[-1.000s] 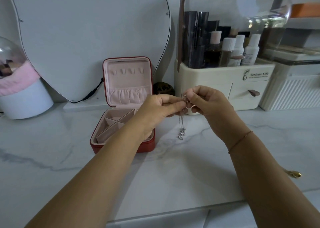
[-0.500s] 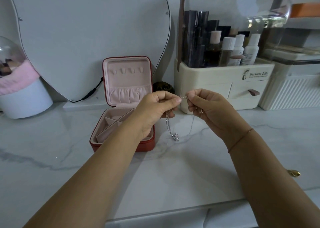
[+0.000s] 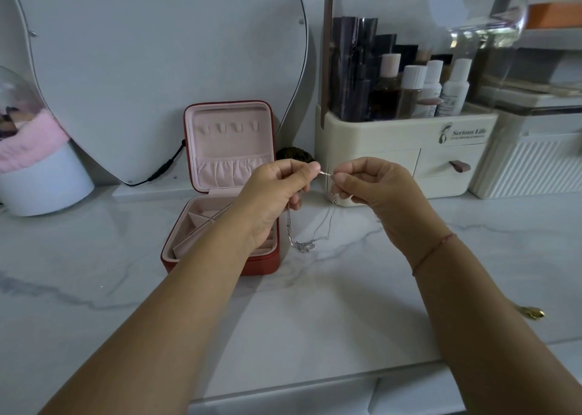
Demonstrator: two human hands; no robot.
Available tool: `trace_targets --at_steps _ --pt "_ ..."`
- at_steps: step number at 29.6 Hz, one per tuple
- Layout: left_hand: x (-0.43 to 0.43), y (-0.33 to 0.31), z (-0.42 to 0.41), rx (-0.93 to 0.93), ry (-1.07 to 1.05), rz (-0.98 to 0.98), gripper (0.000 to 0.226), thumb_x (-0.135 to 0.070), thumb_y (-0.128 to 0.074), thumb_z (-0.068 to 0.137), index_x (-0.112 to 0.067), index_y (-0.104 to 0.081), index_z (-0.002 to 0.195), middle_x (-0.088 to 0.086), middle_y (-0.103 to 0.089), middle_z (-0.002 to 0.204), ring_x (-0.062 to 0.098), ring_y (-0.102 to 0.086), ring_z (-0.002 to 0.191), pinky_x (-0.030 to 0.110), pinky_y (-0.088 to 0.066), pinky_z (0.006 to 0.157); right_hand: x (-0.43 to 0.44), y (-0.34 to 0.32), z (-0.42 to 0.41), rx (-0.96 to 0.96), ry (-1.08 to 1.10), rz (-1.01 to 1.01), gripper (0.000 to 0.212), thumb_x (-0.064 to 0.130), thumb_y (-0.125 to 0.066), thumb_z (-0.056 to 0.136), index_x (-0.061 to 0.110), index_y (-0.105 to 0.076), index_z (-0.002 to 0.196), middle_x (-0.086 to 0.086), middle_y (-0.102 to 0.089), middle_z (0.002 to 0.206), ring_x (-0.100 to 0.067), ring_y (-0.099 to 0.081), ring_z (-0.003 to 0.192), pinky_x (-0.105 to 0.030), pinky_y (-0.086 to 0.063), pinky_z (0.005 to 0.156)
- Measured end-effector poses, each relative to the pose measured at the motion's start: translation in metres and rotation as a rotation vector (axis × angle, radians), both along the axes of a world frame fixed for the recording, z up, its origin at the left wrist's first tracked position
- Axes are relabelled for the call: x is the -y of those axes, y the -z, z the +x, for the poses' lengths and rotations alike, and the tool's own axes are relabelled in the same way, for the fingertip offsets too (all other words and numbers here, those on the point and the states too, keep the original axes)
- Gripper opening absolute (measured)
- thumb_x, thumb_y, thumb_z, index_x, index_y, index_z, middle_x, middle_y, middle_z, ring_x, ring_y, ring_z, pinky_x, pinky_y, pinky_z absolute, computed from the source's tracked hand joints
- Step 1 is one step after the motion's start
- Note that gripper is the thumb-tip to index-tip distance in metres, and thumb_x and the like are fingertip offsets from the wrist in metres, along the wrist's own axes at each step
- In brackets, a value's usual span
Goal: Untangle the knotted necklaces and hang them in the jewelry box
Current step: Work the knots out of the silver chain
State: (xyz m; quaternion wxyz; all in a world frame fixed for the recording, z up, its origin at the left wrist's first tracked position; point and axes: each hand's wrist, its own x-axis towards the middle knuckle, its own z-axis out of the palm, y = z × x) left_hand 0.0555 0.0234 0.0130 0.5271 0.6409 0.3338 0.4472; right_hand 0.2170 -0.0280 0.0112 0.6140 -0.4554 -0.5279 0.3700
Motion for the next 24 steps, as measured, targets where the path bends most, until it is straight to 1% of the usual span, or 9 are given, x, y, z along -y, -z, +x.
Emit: trace_targets --at_steps 2,4,7,9,12,15,17,20,24 --pt "0.001 0.000 0.002 -0.006 0.019 -0.008 0.018 -0.024 -0.059 0.092 -0.014 -0.063 0.078 -0.003 -0.057 0.068 0.008 -0.049 0.057 0.025 -0.044 0.063 0.000 0.000 0.001 -0.013 -0.006 -0.002 0.004 0.002 -0.065 0.085 0.003 -0.065 0.089 -0.001 -0.068 0.063 -0.007 -0.061 0.057 -0.013 -0.048 0.058" --pt "0.002 0.002 0.005 0.014 0.058 -0.088 0.018 -0.023 -0.053 0.095 -0.012 -0.062 0.083 0.001 -0.067 0.082 0.012 -0.062 0.074 0.030 -0.051 0.076 -0.001 0.000 0.000 -0.039 -0.011 -0.009 0.003 0.002 -0.065 0.085 0.005 -0.065 0.087 -0.003 -0.069 0.065 -0.010 -0.064 0.059 -0.016 -0.051 0.060" --pt "0.005 0.003 0.009 0.051 0.154 -0.254 0.024 -0.024 -0.044 0.100 -0.012 -0.059 0.085 0.009 -0.072 0.090 0.025 -0.068 0.091 0.038 -0.048 0.089 -0.001 -0.001 -0.001 -0.087 -0.042 -0.004 0.005 0.002 -0.062 0.087 0.007 -0.064 0.087 -0.006 -0.068 0.069 -0.013 -0.063 0.061 -0.019 -0.052 0.061" --pt "0.009 0.002 0.010 0.008 0.229 -0.285 0.029 -0.026 -0.036 0.102 -0.011 -0.055 0.086 0.013 -0.072 0.086 0.031 -0.069 0.087 0.036 -0.049 0.084 0.000 -0.002 -0.001 -0.106 -0.061 0.014 0.007 0.002 -0.058 0.089 0.007 -0.063 0.088 -0.003 -0.066 0.067 -0.012 -0.061 0.060 -0.019 -0.049 0.061" --pt "0.014 0.001 0.011 -0.072 0.225 -0.255 0.030 -0.027 -0.034 0.103 -0.012 -0.048 0.081 0.010 -0.067 0.068 0.026 -0.064 0.058 0.036 -0.052 0.071 0.001 -0.003 0.000 -0.107 -0.063 0.027 0.010 0.003 -0.055 0.092 0.009 -0.062 0.090 -0.002 -0.063 0.068 -0.010 -0.056 0.062 -0.019 -0.046 0.063" --pt "0.010 0.006 0.011 -0.208 0.058 -0.077 0.031 -0.030 -0.039 0.102 -0.015 -0.045 0.075 -0.002 -0.052 0.054 0.011 -0.042 0.040 0.032 -0.048 0.060 -0.001 -0.002 0.000 -0.104 -0.033 0.018 0.014 0.004 -0.048 0.096 0.008 -0.060 0.092 -0.004 -0.052 0.067 -0.010 -0.046 0.060 -0.020 -0.042 0.060" --pt "0.007 0.007 0.011 -0.310 -0.051 0.091 0.031 -0.034 -0.042 0.100 -0.018 -0.045 0.073 -0.009 -0.047 0.051 0.007 -0.038 0.041 0.030 -0.041 0.057 -0.002 -0.001 0.000 -0.075 0.007 -0.022 0.019 0.004 -0.043 0.099 0.009 -0.060 0.092 -0.003 -0.043 0.065 -0.010 -0.037 0.058 -0.020 -0.036 0.057" --pt "0.007 0.006 0.009 -0.441 -0.161 0.350 0.028 -0.036 -0.044 0.099 -0.020 -0.047 0.076 -0.007 -0.049 0.061 0.005 -0.041 0.051 0.020 -0.035 0.054 -0.004 0.001 0.000 -0.017 0.035 -0.094 0.025 0.006 -0.038 0.100 0.008 -0.062 0.094 -0.001 -0.034 0.063 -0.011 -0.029 0.055 -0.023 -0.029 0.057" --pt "0.008 0.004 0.008 -0.348 -0.209 0.480 0.026 -0.034 -0.049 0.097 -0.017 -0.051 0.078 -0.008 -0.045 0.059 0.003 -0.039 0.052 0.016 -0.032 0.051 -0.005 0.004 0.002 0.029 0.012 -0.149 0.027 0.015 -0.043 0.100 0.005 -0.067 0.098 0.001 -0.030 0.062 -0.010 -0.027 0.055 -0.025 -0.028 0.059"
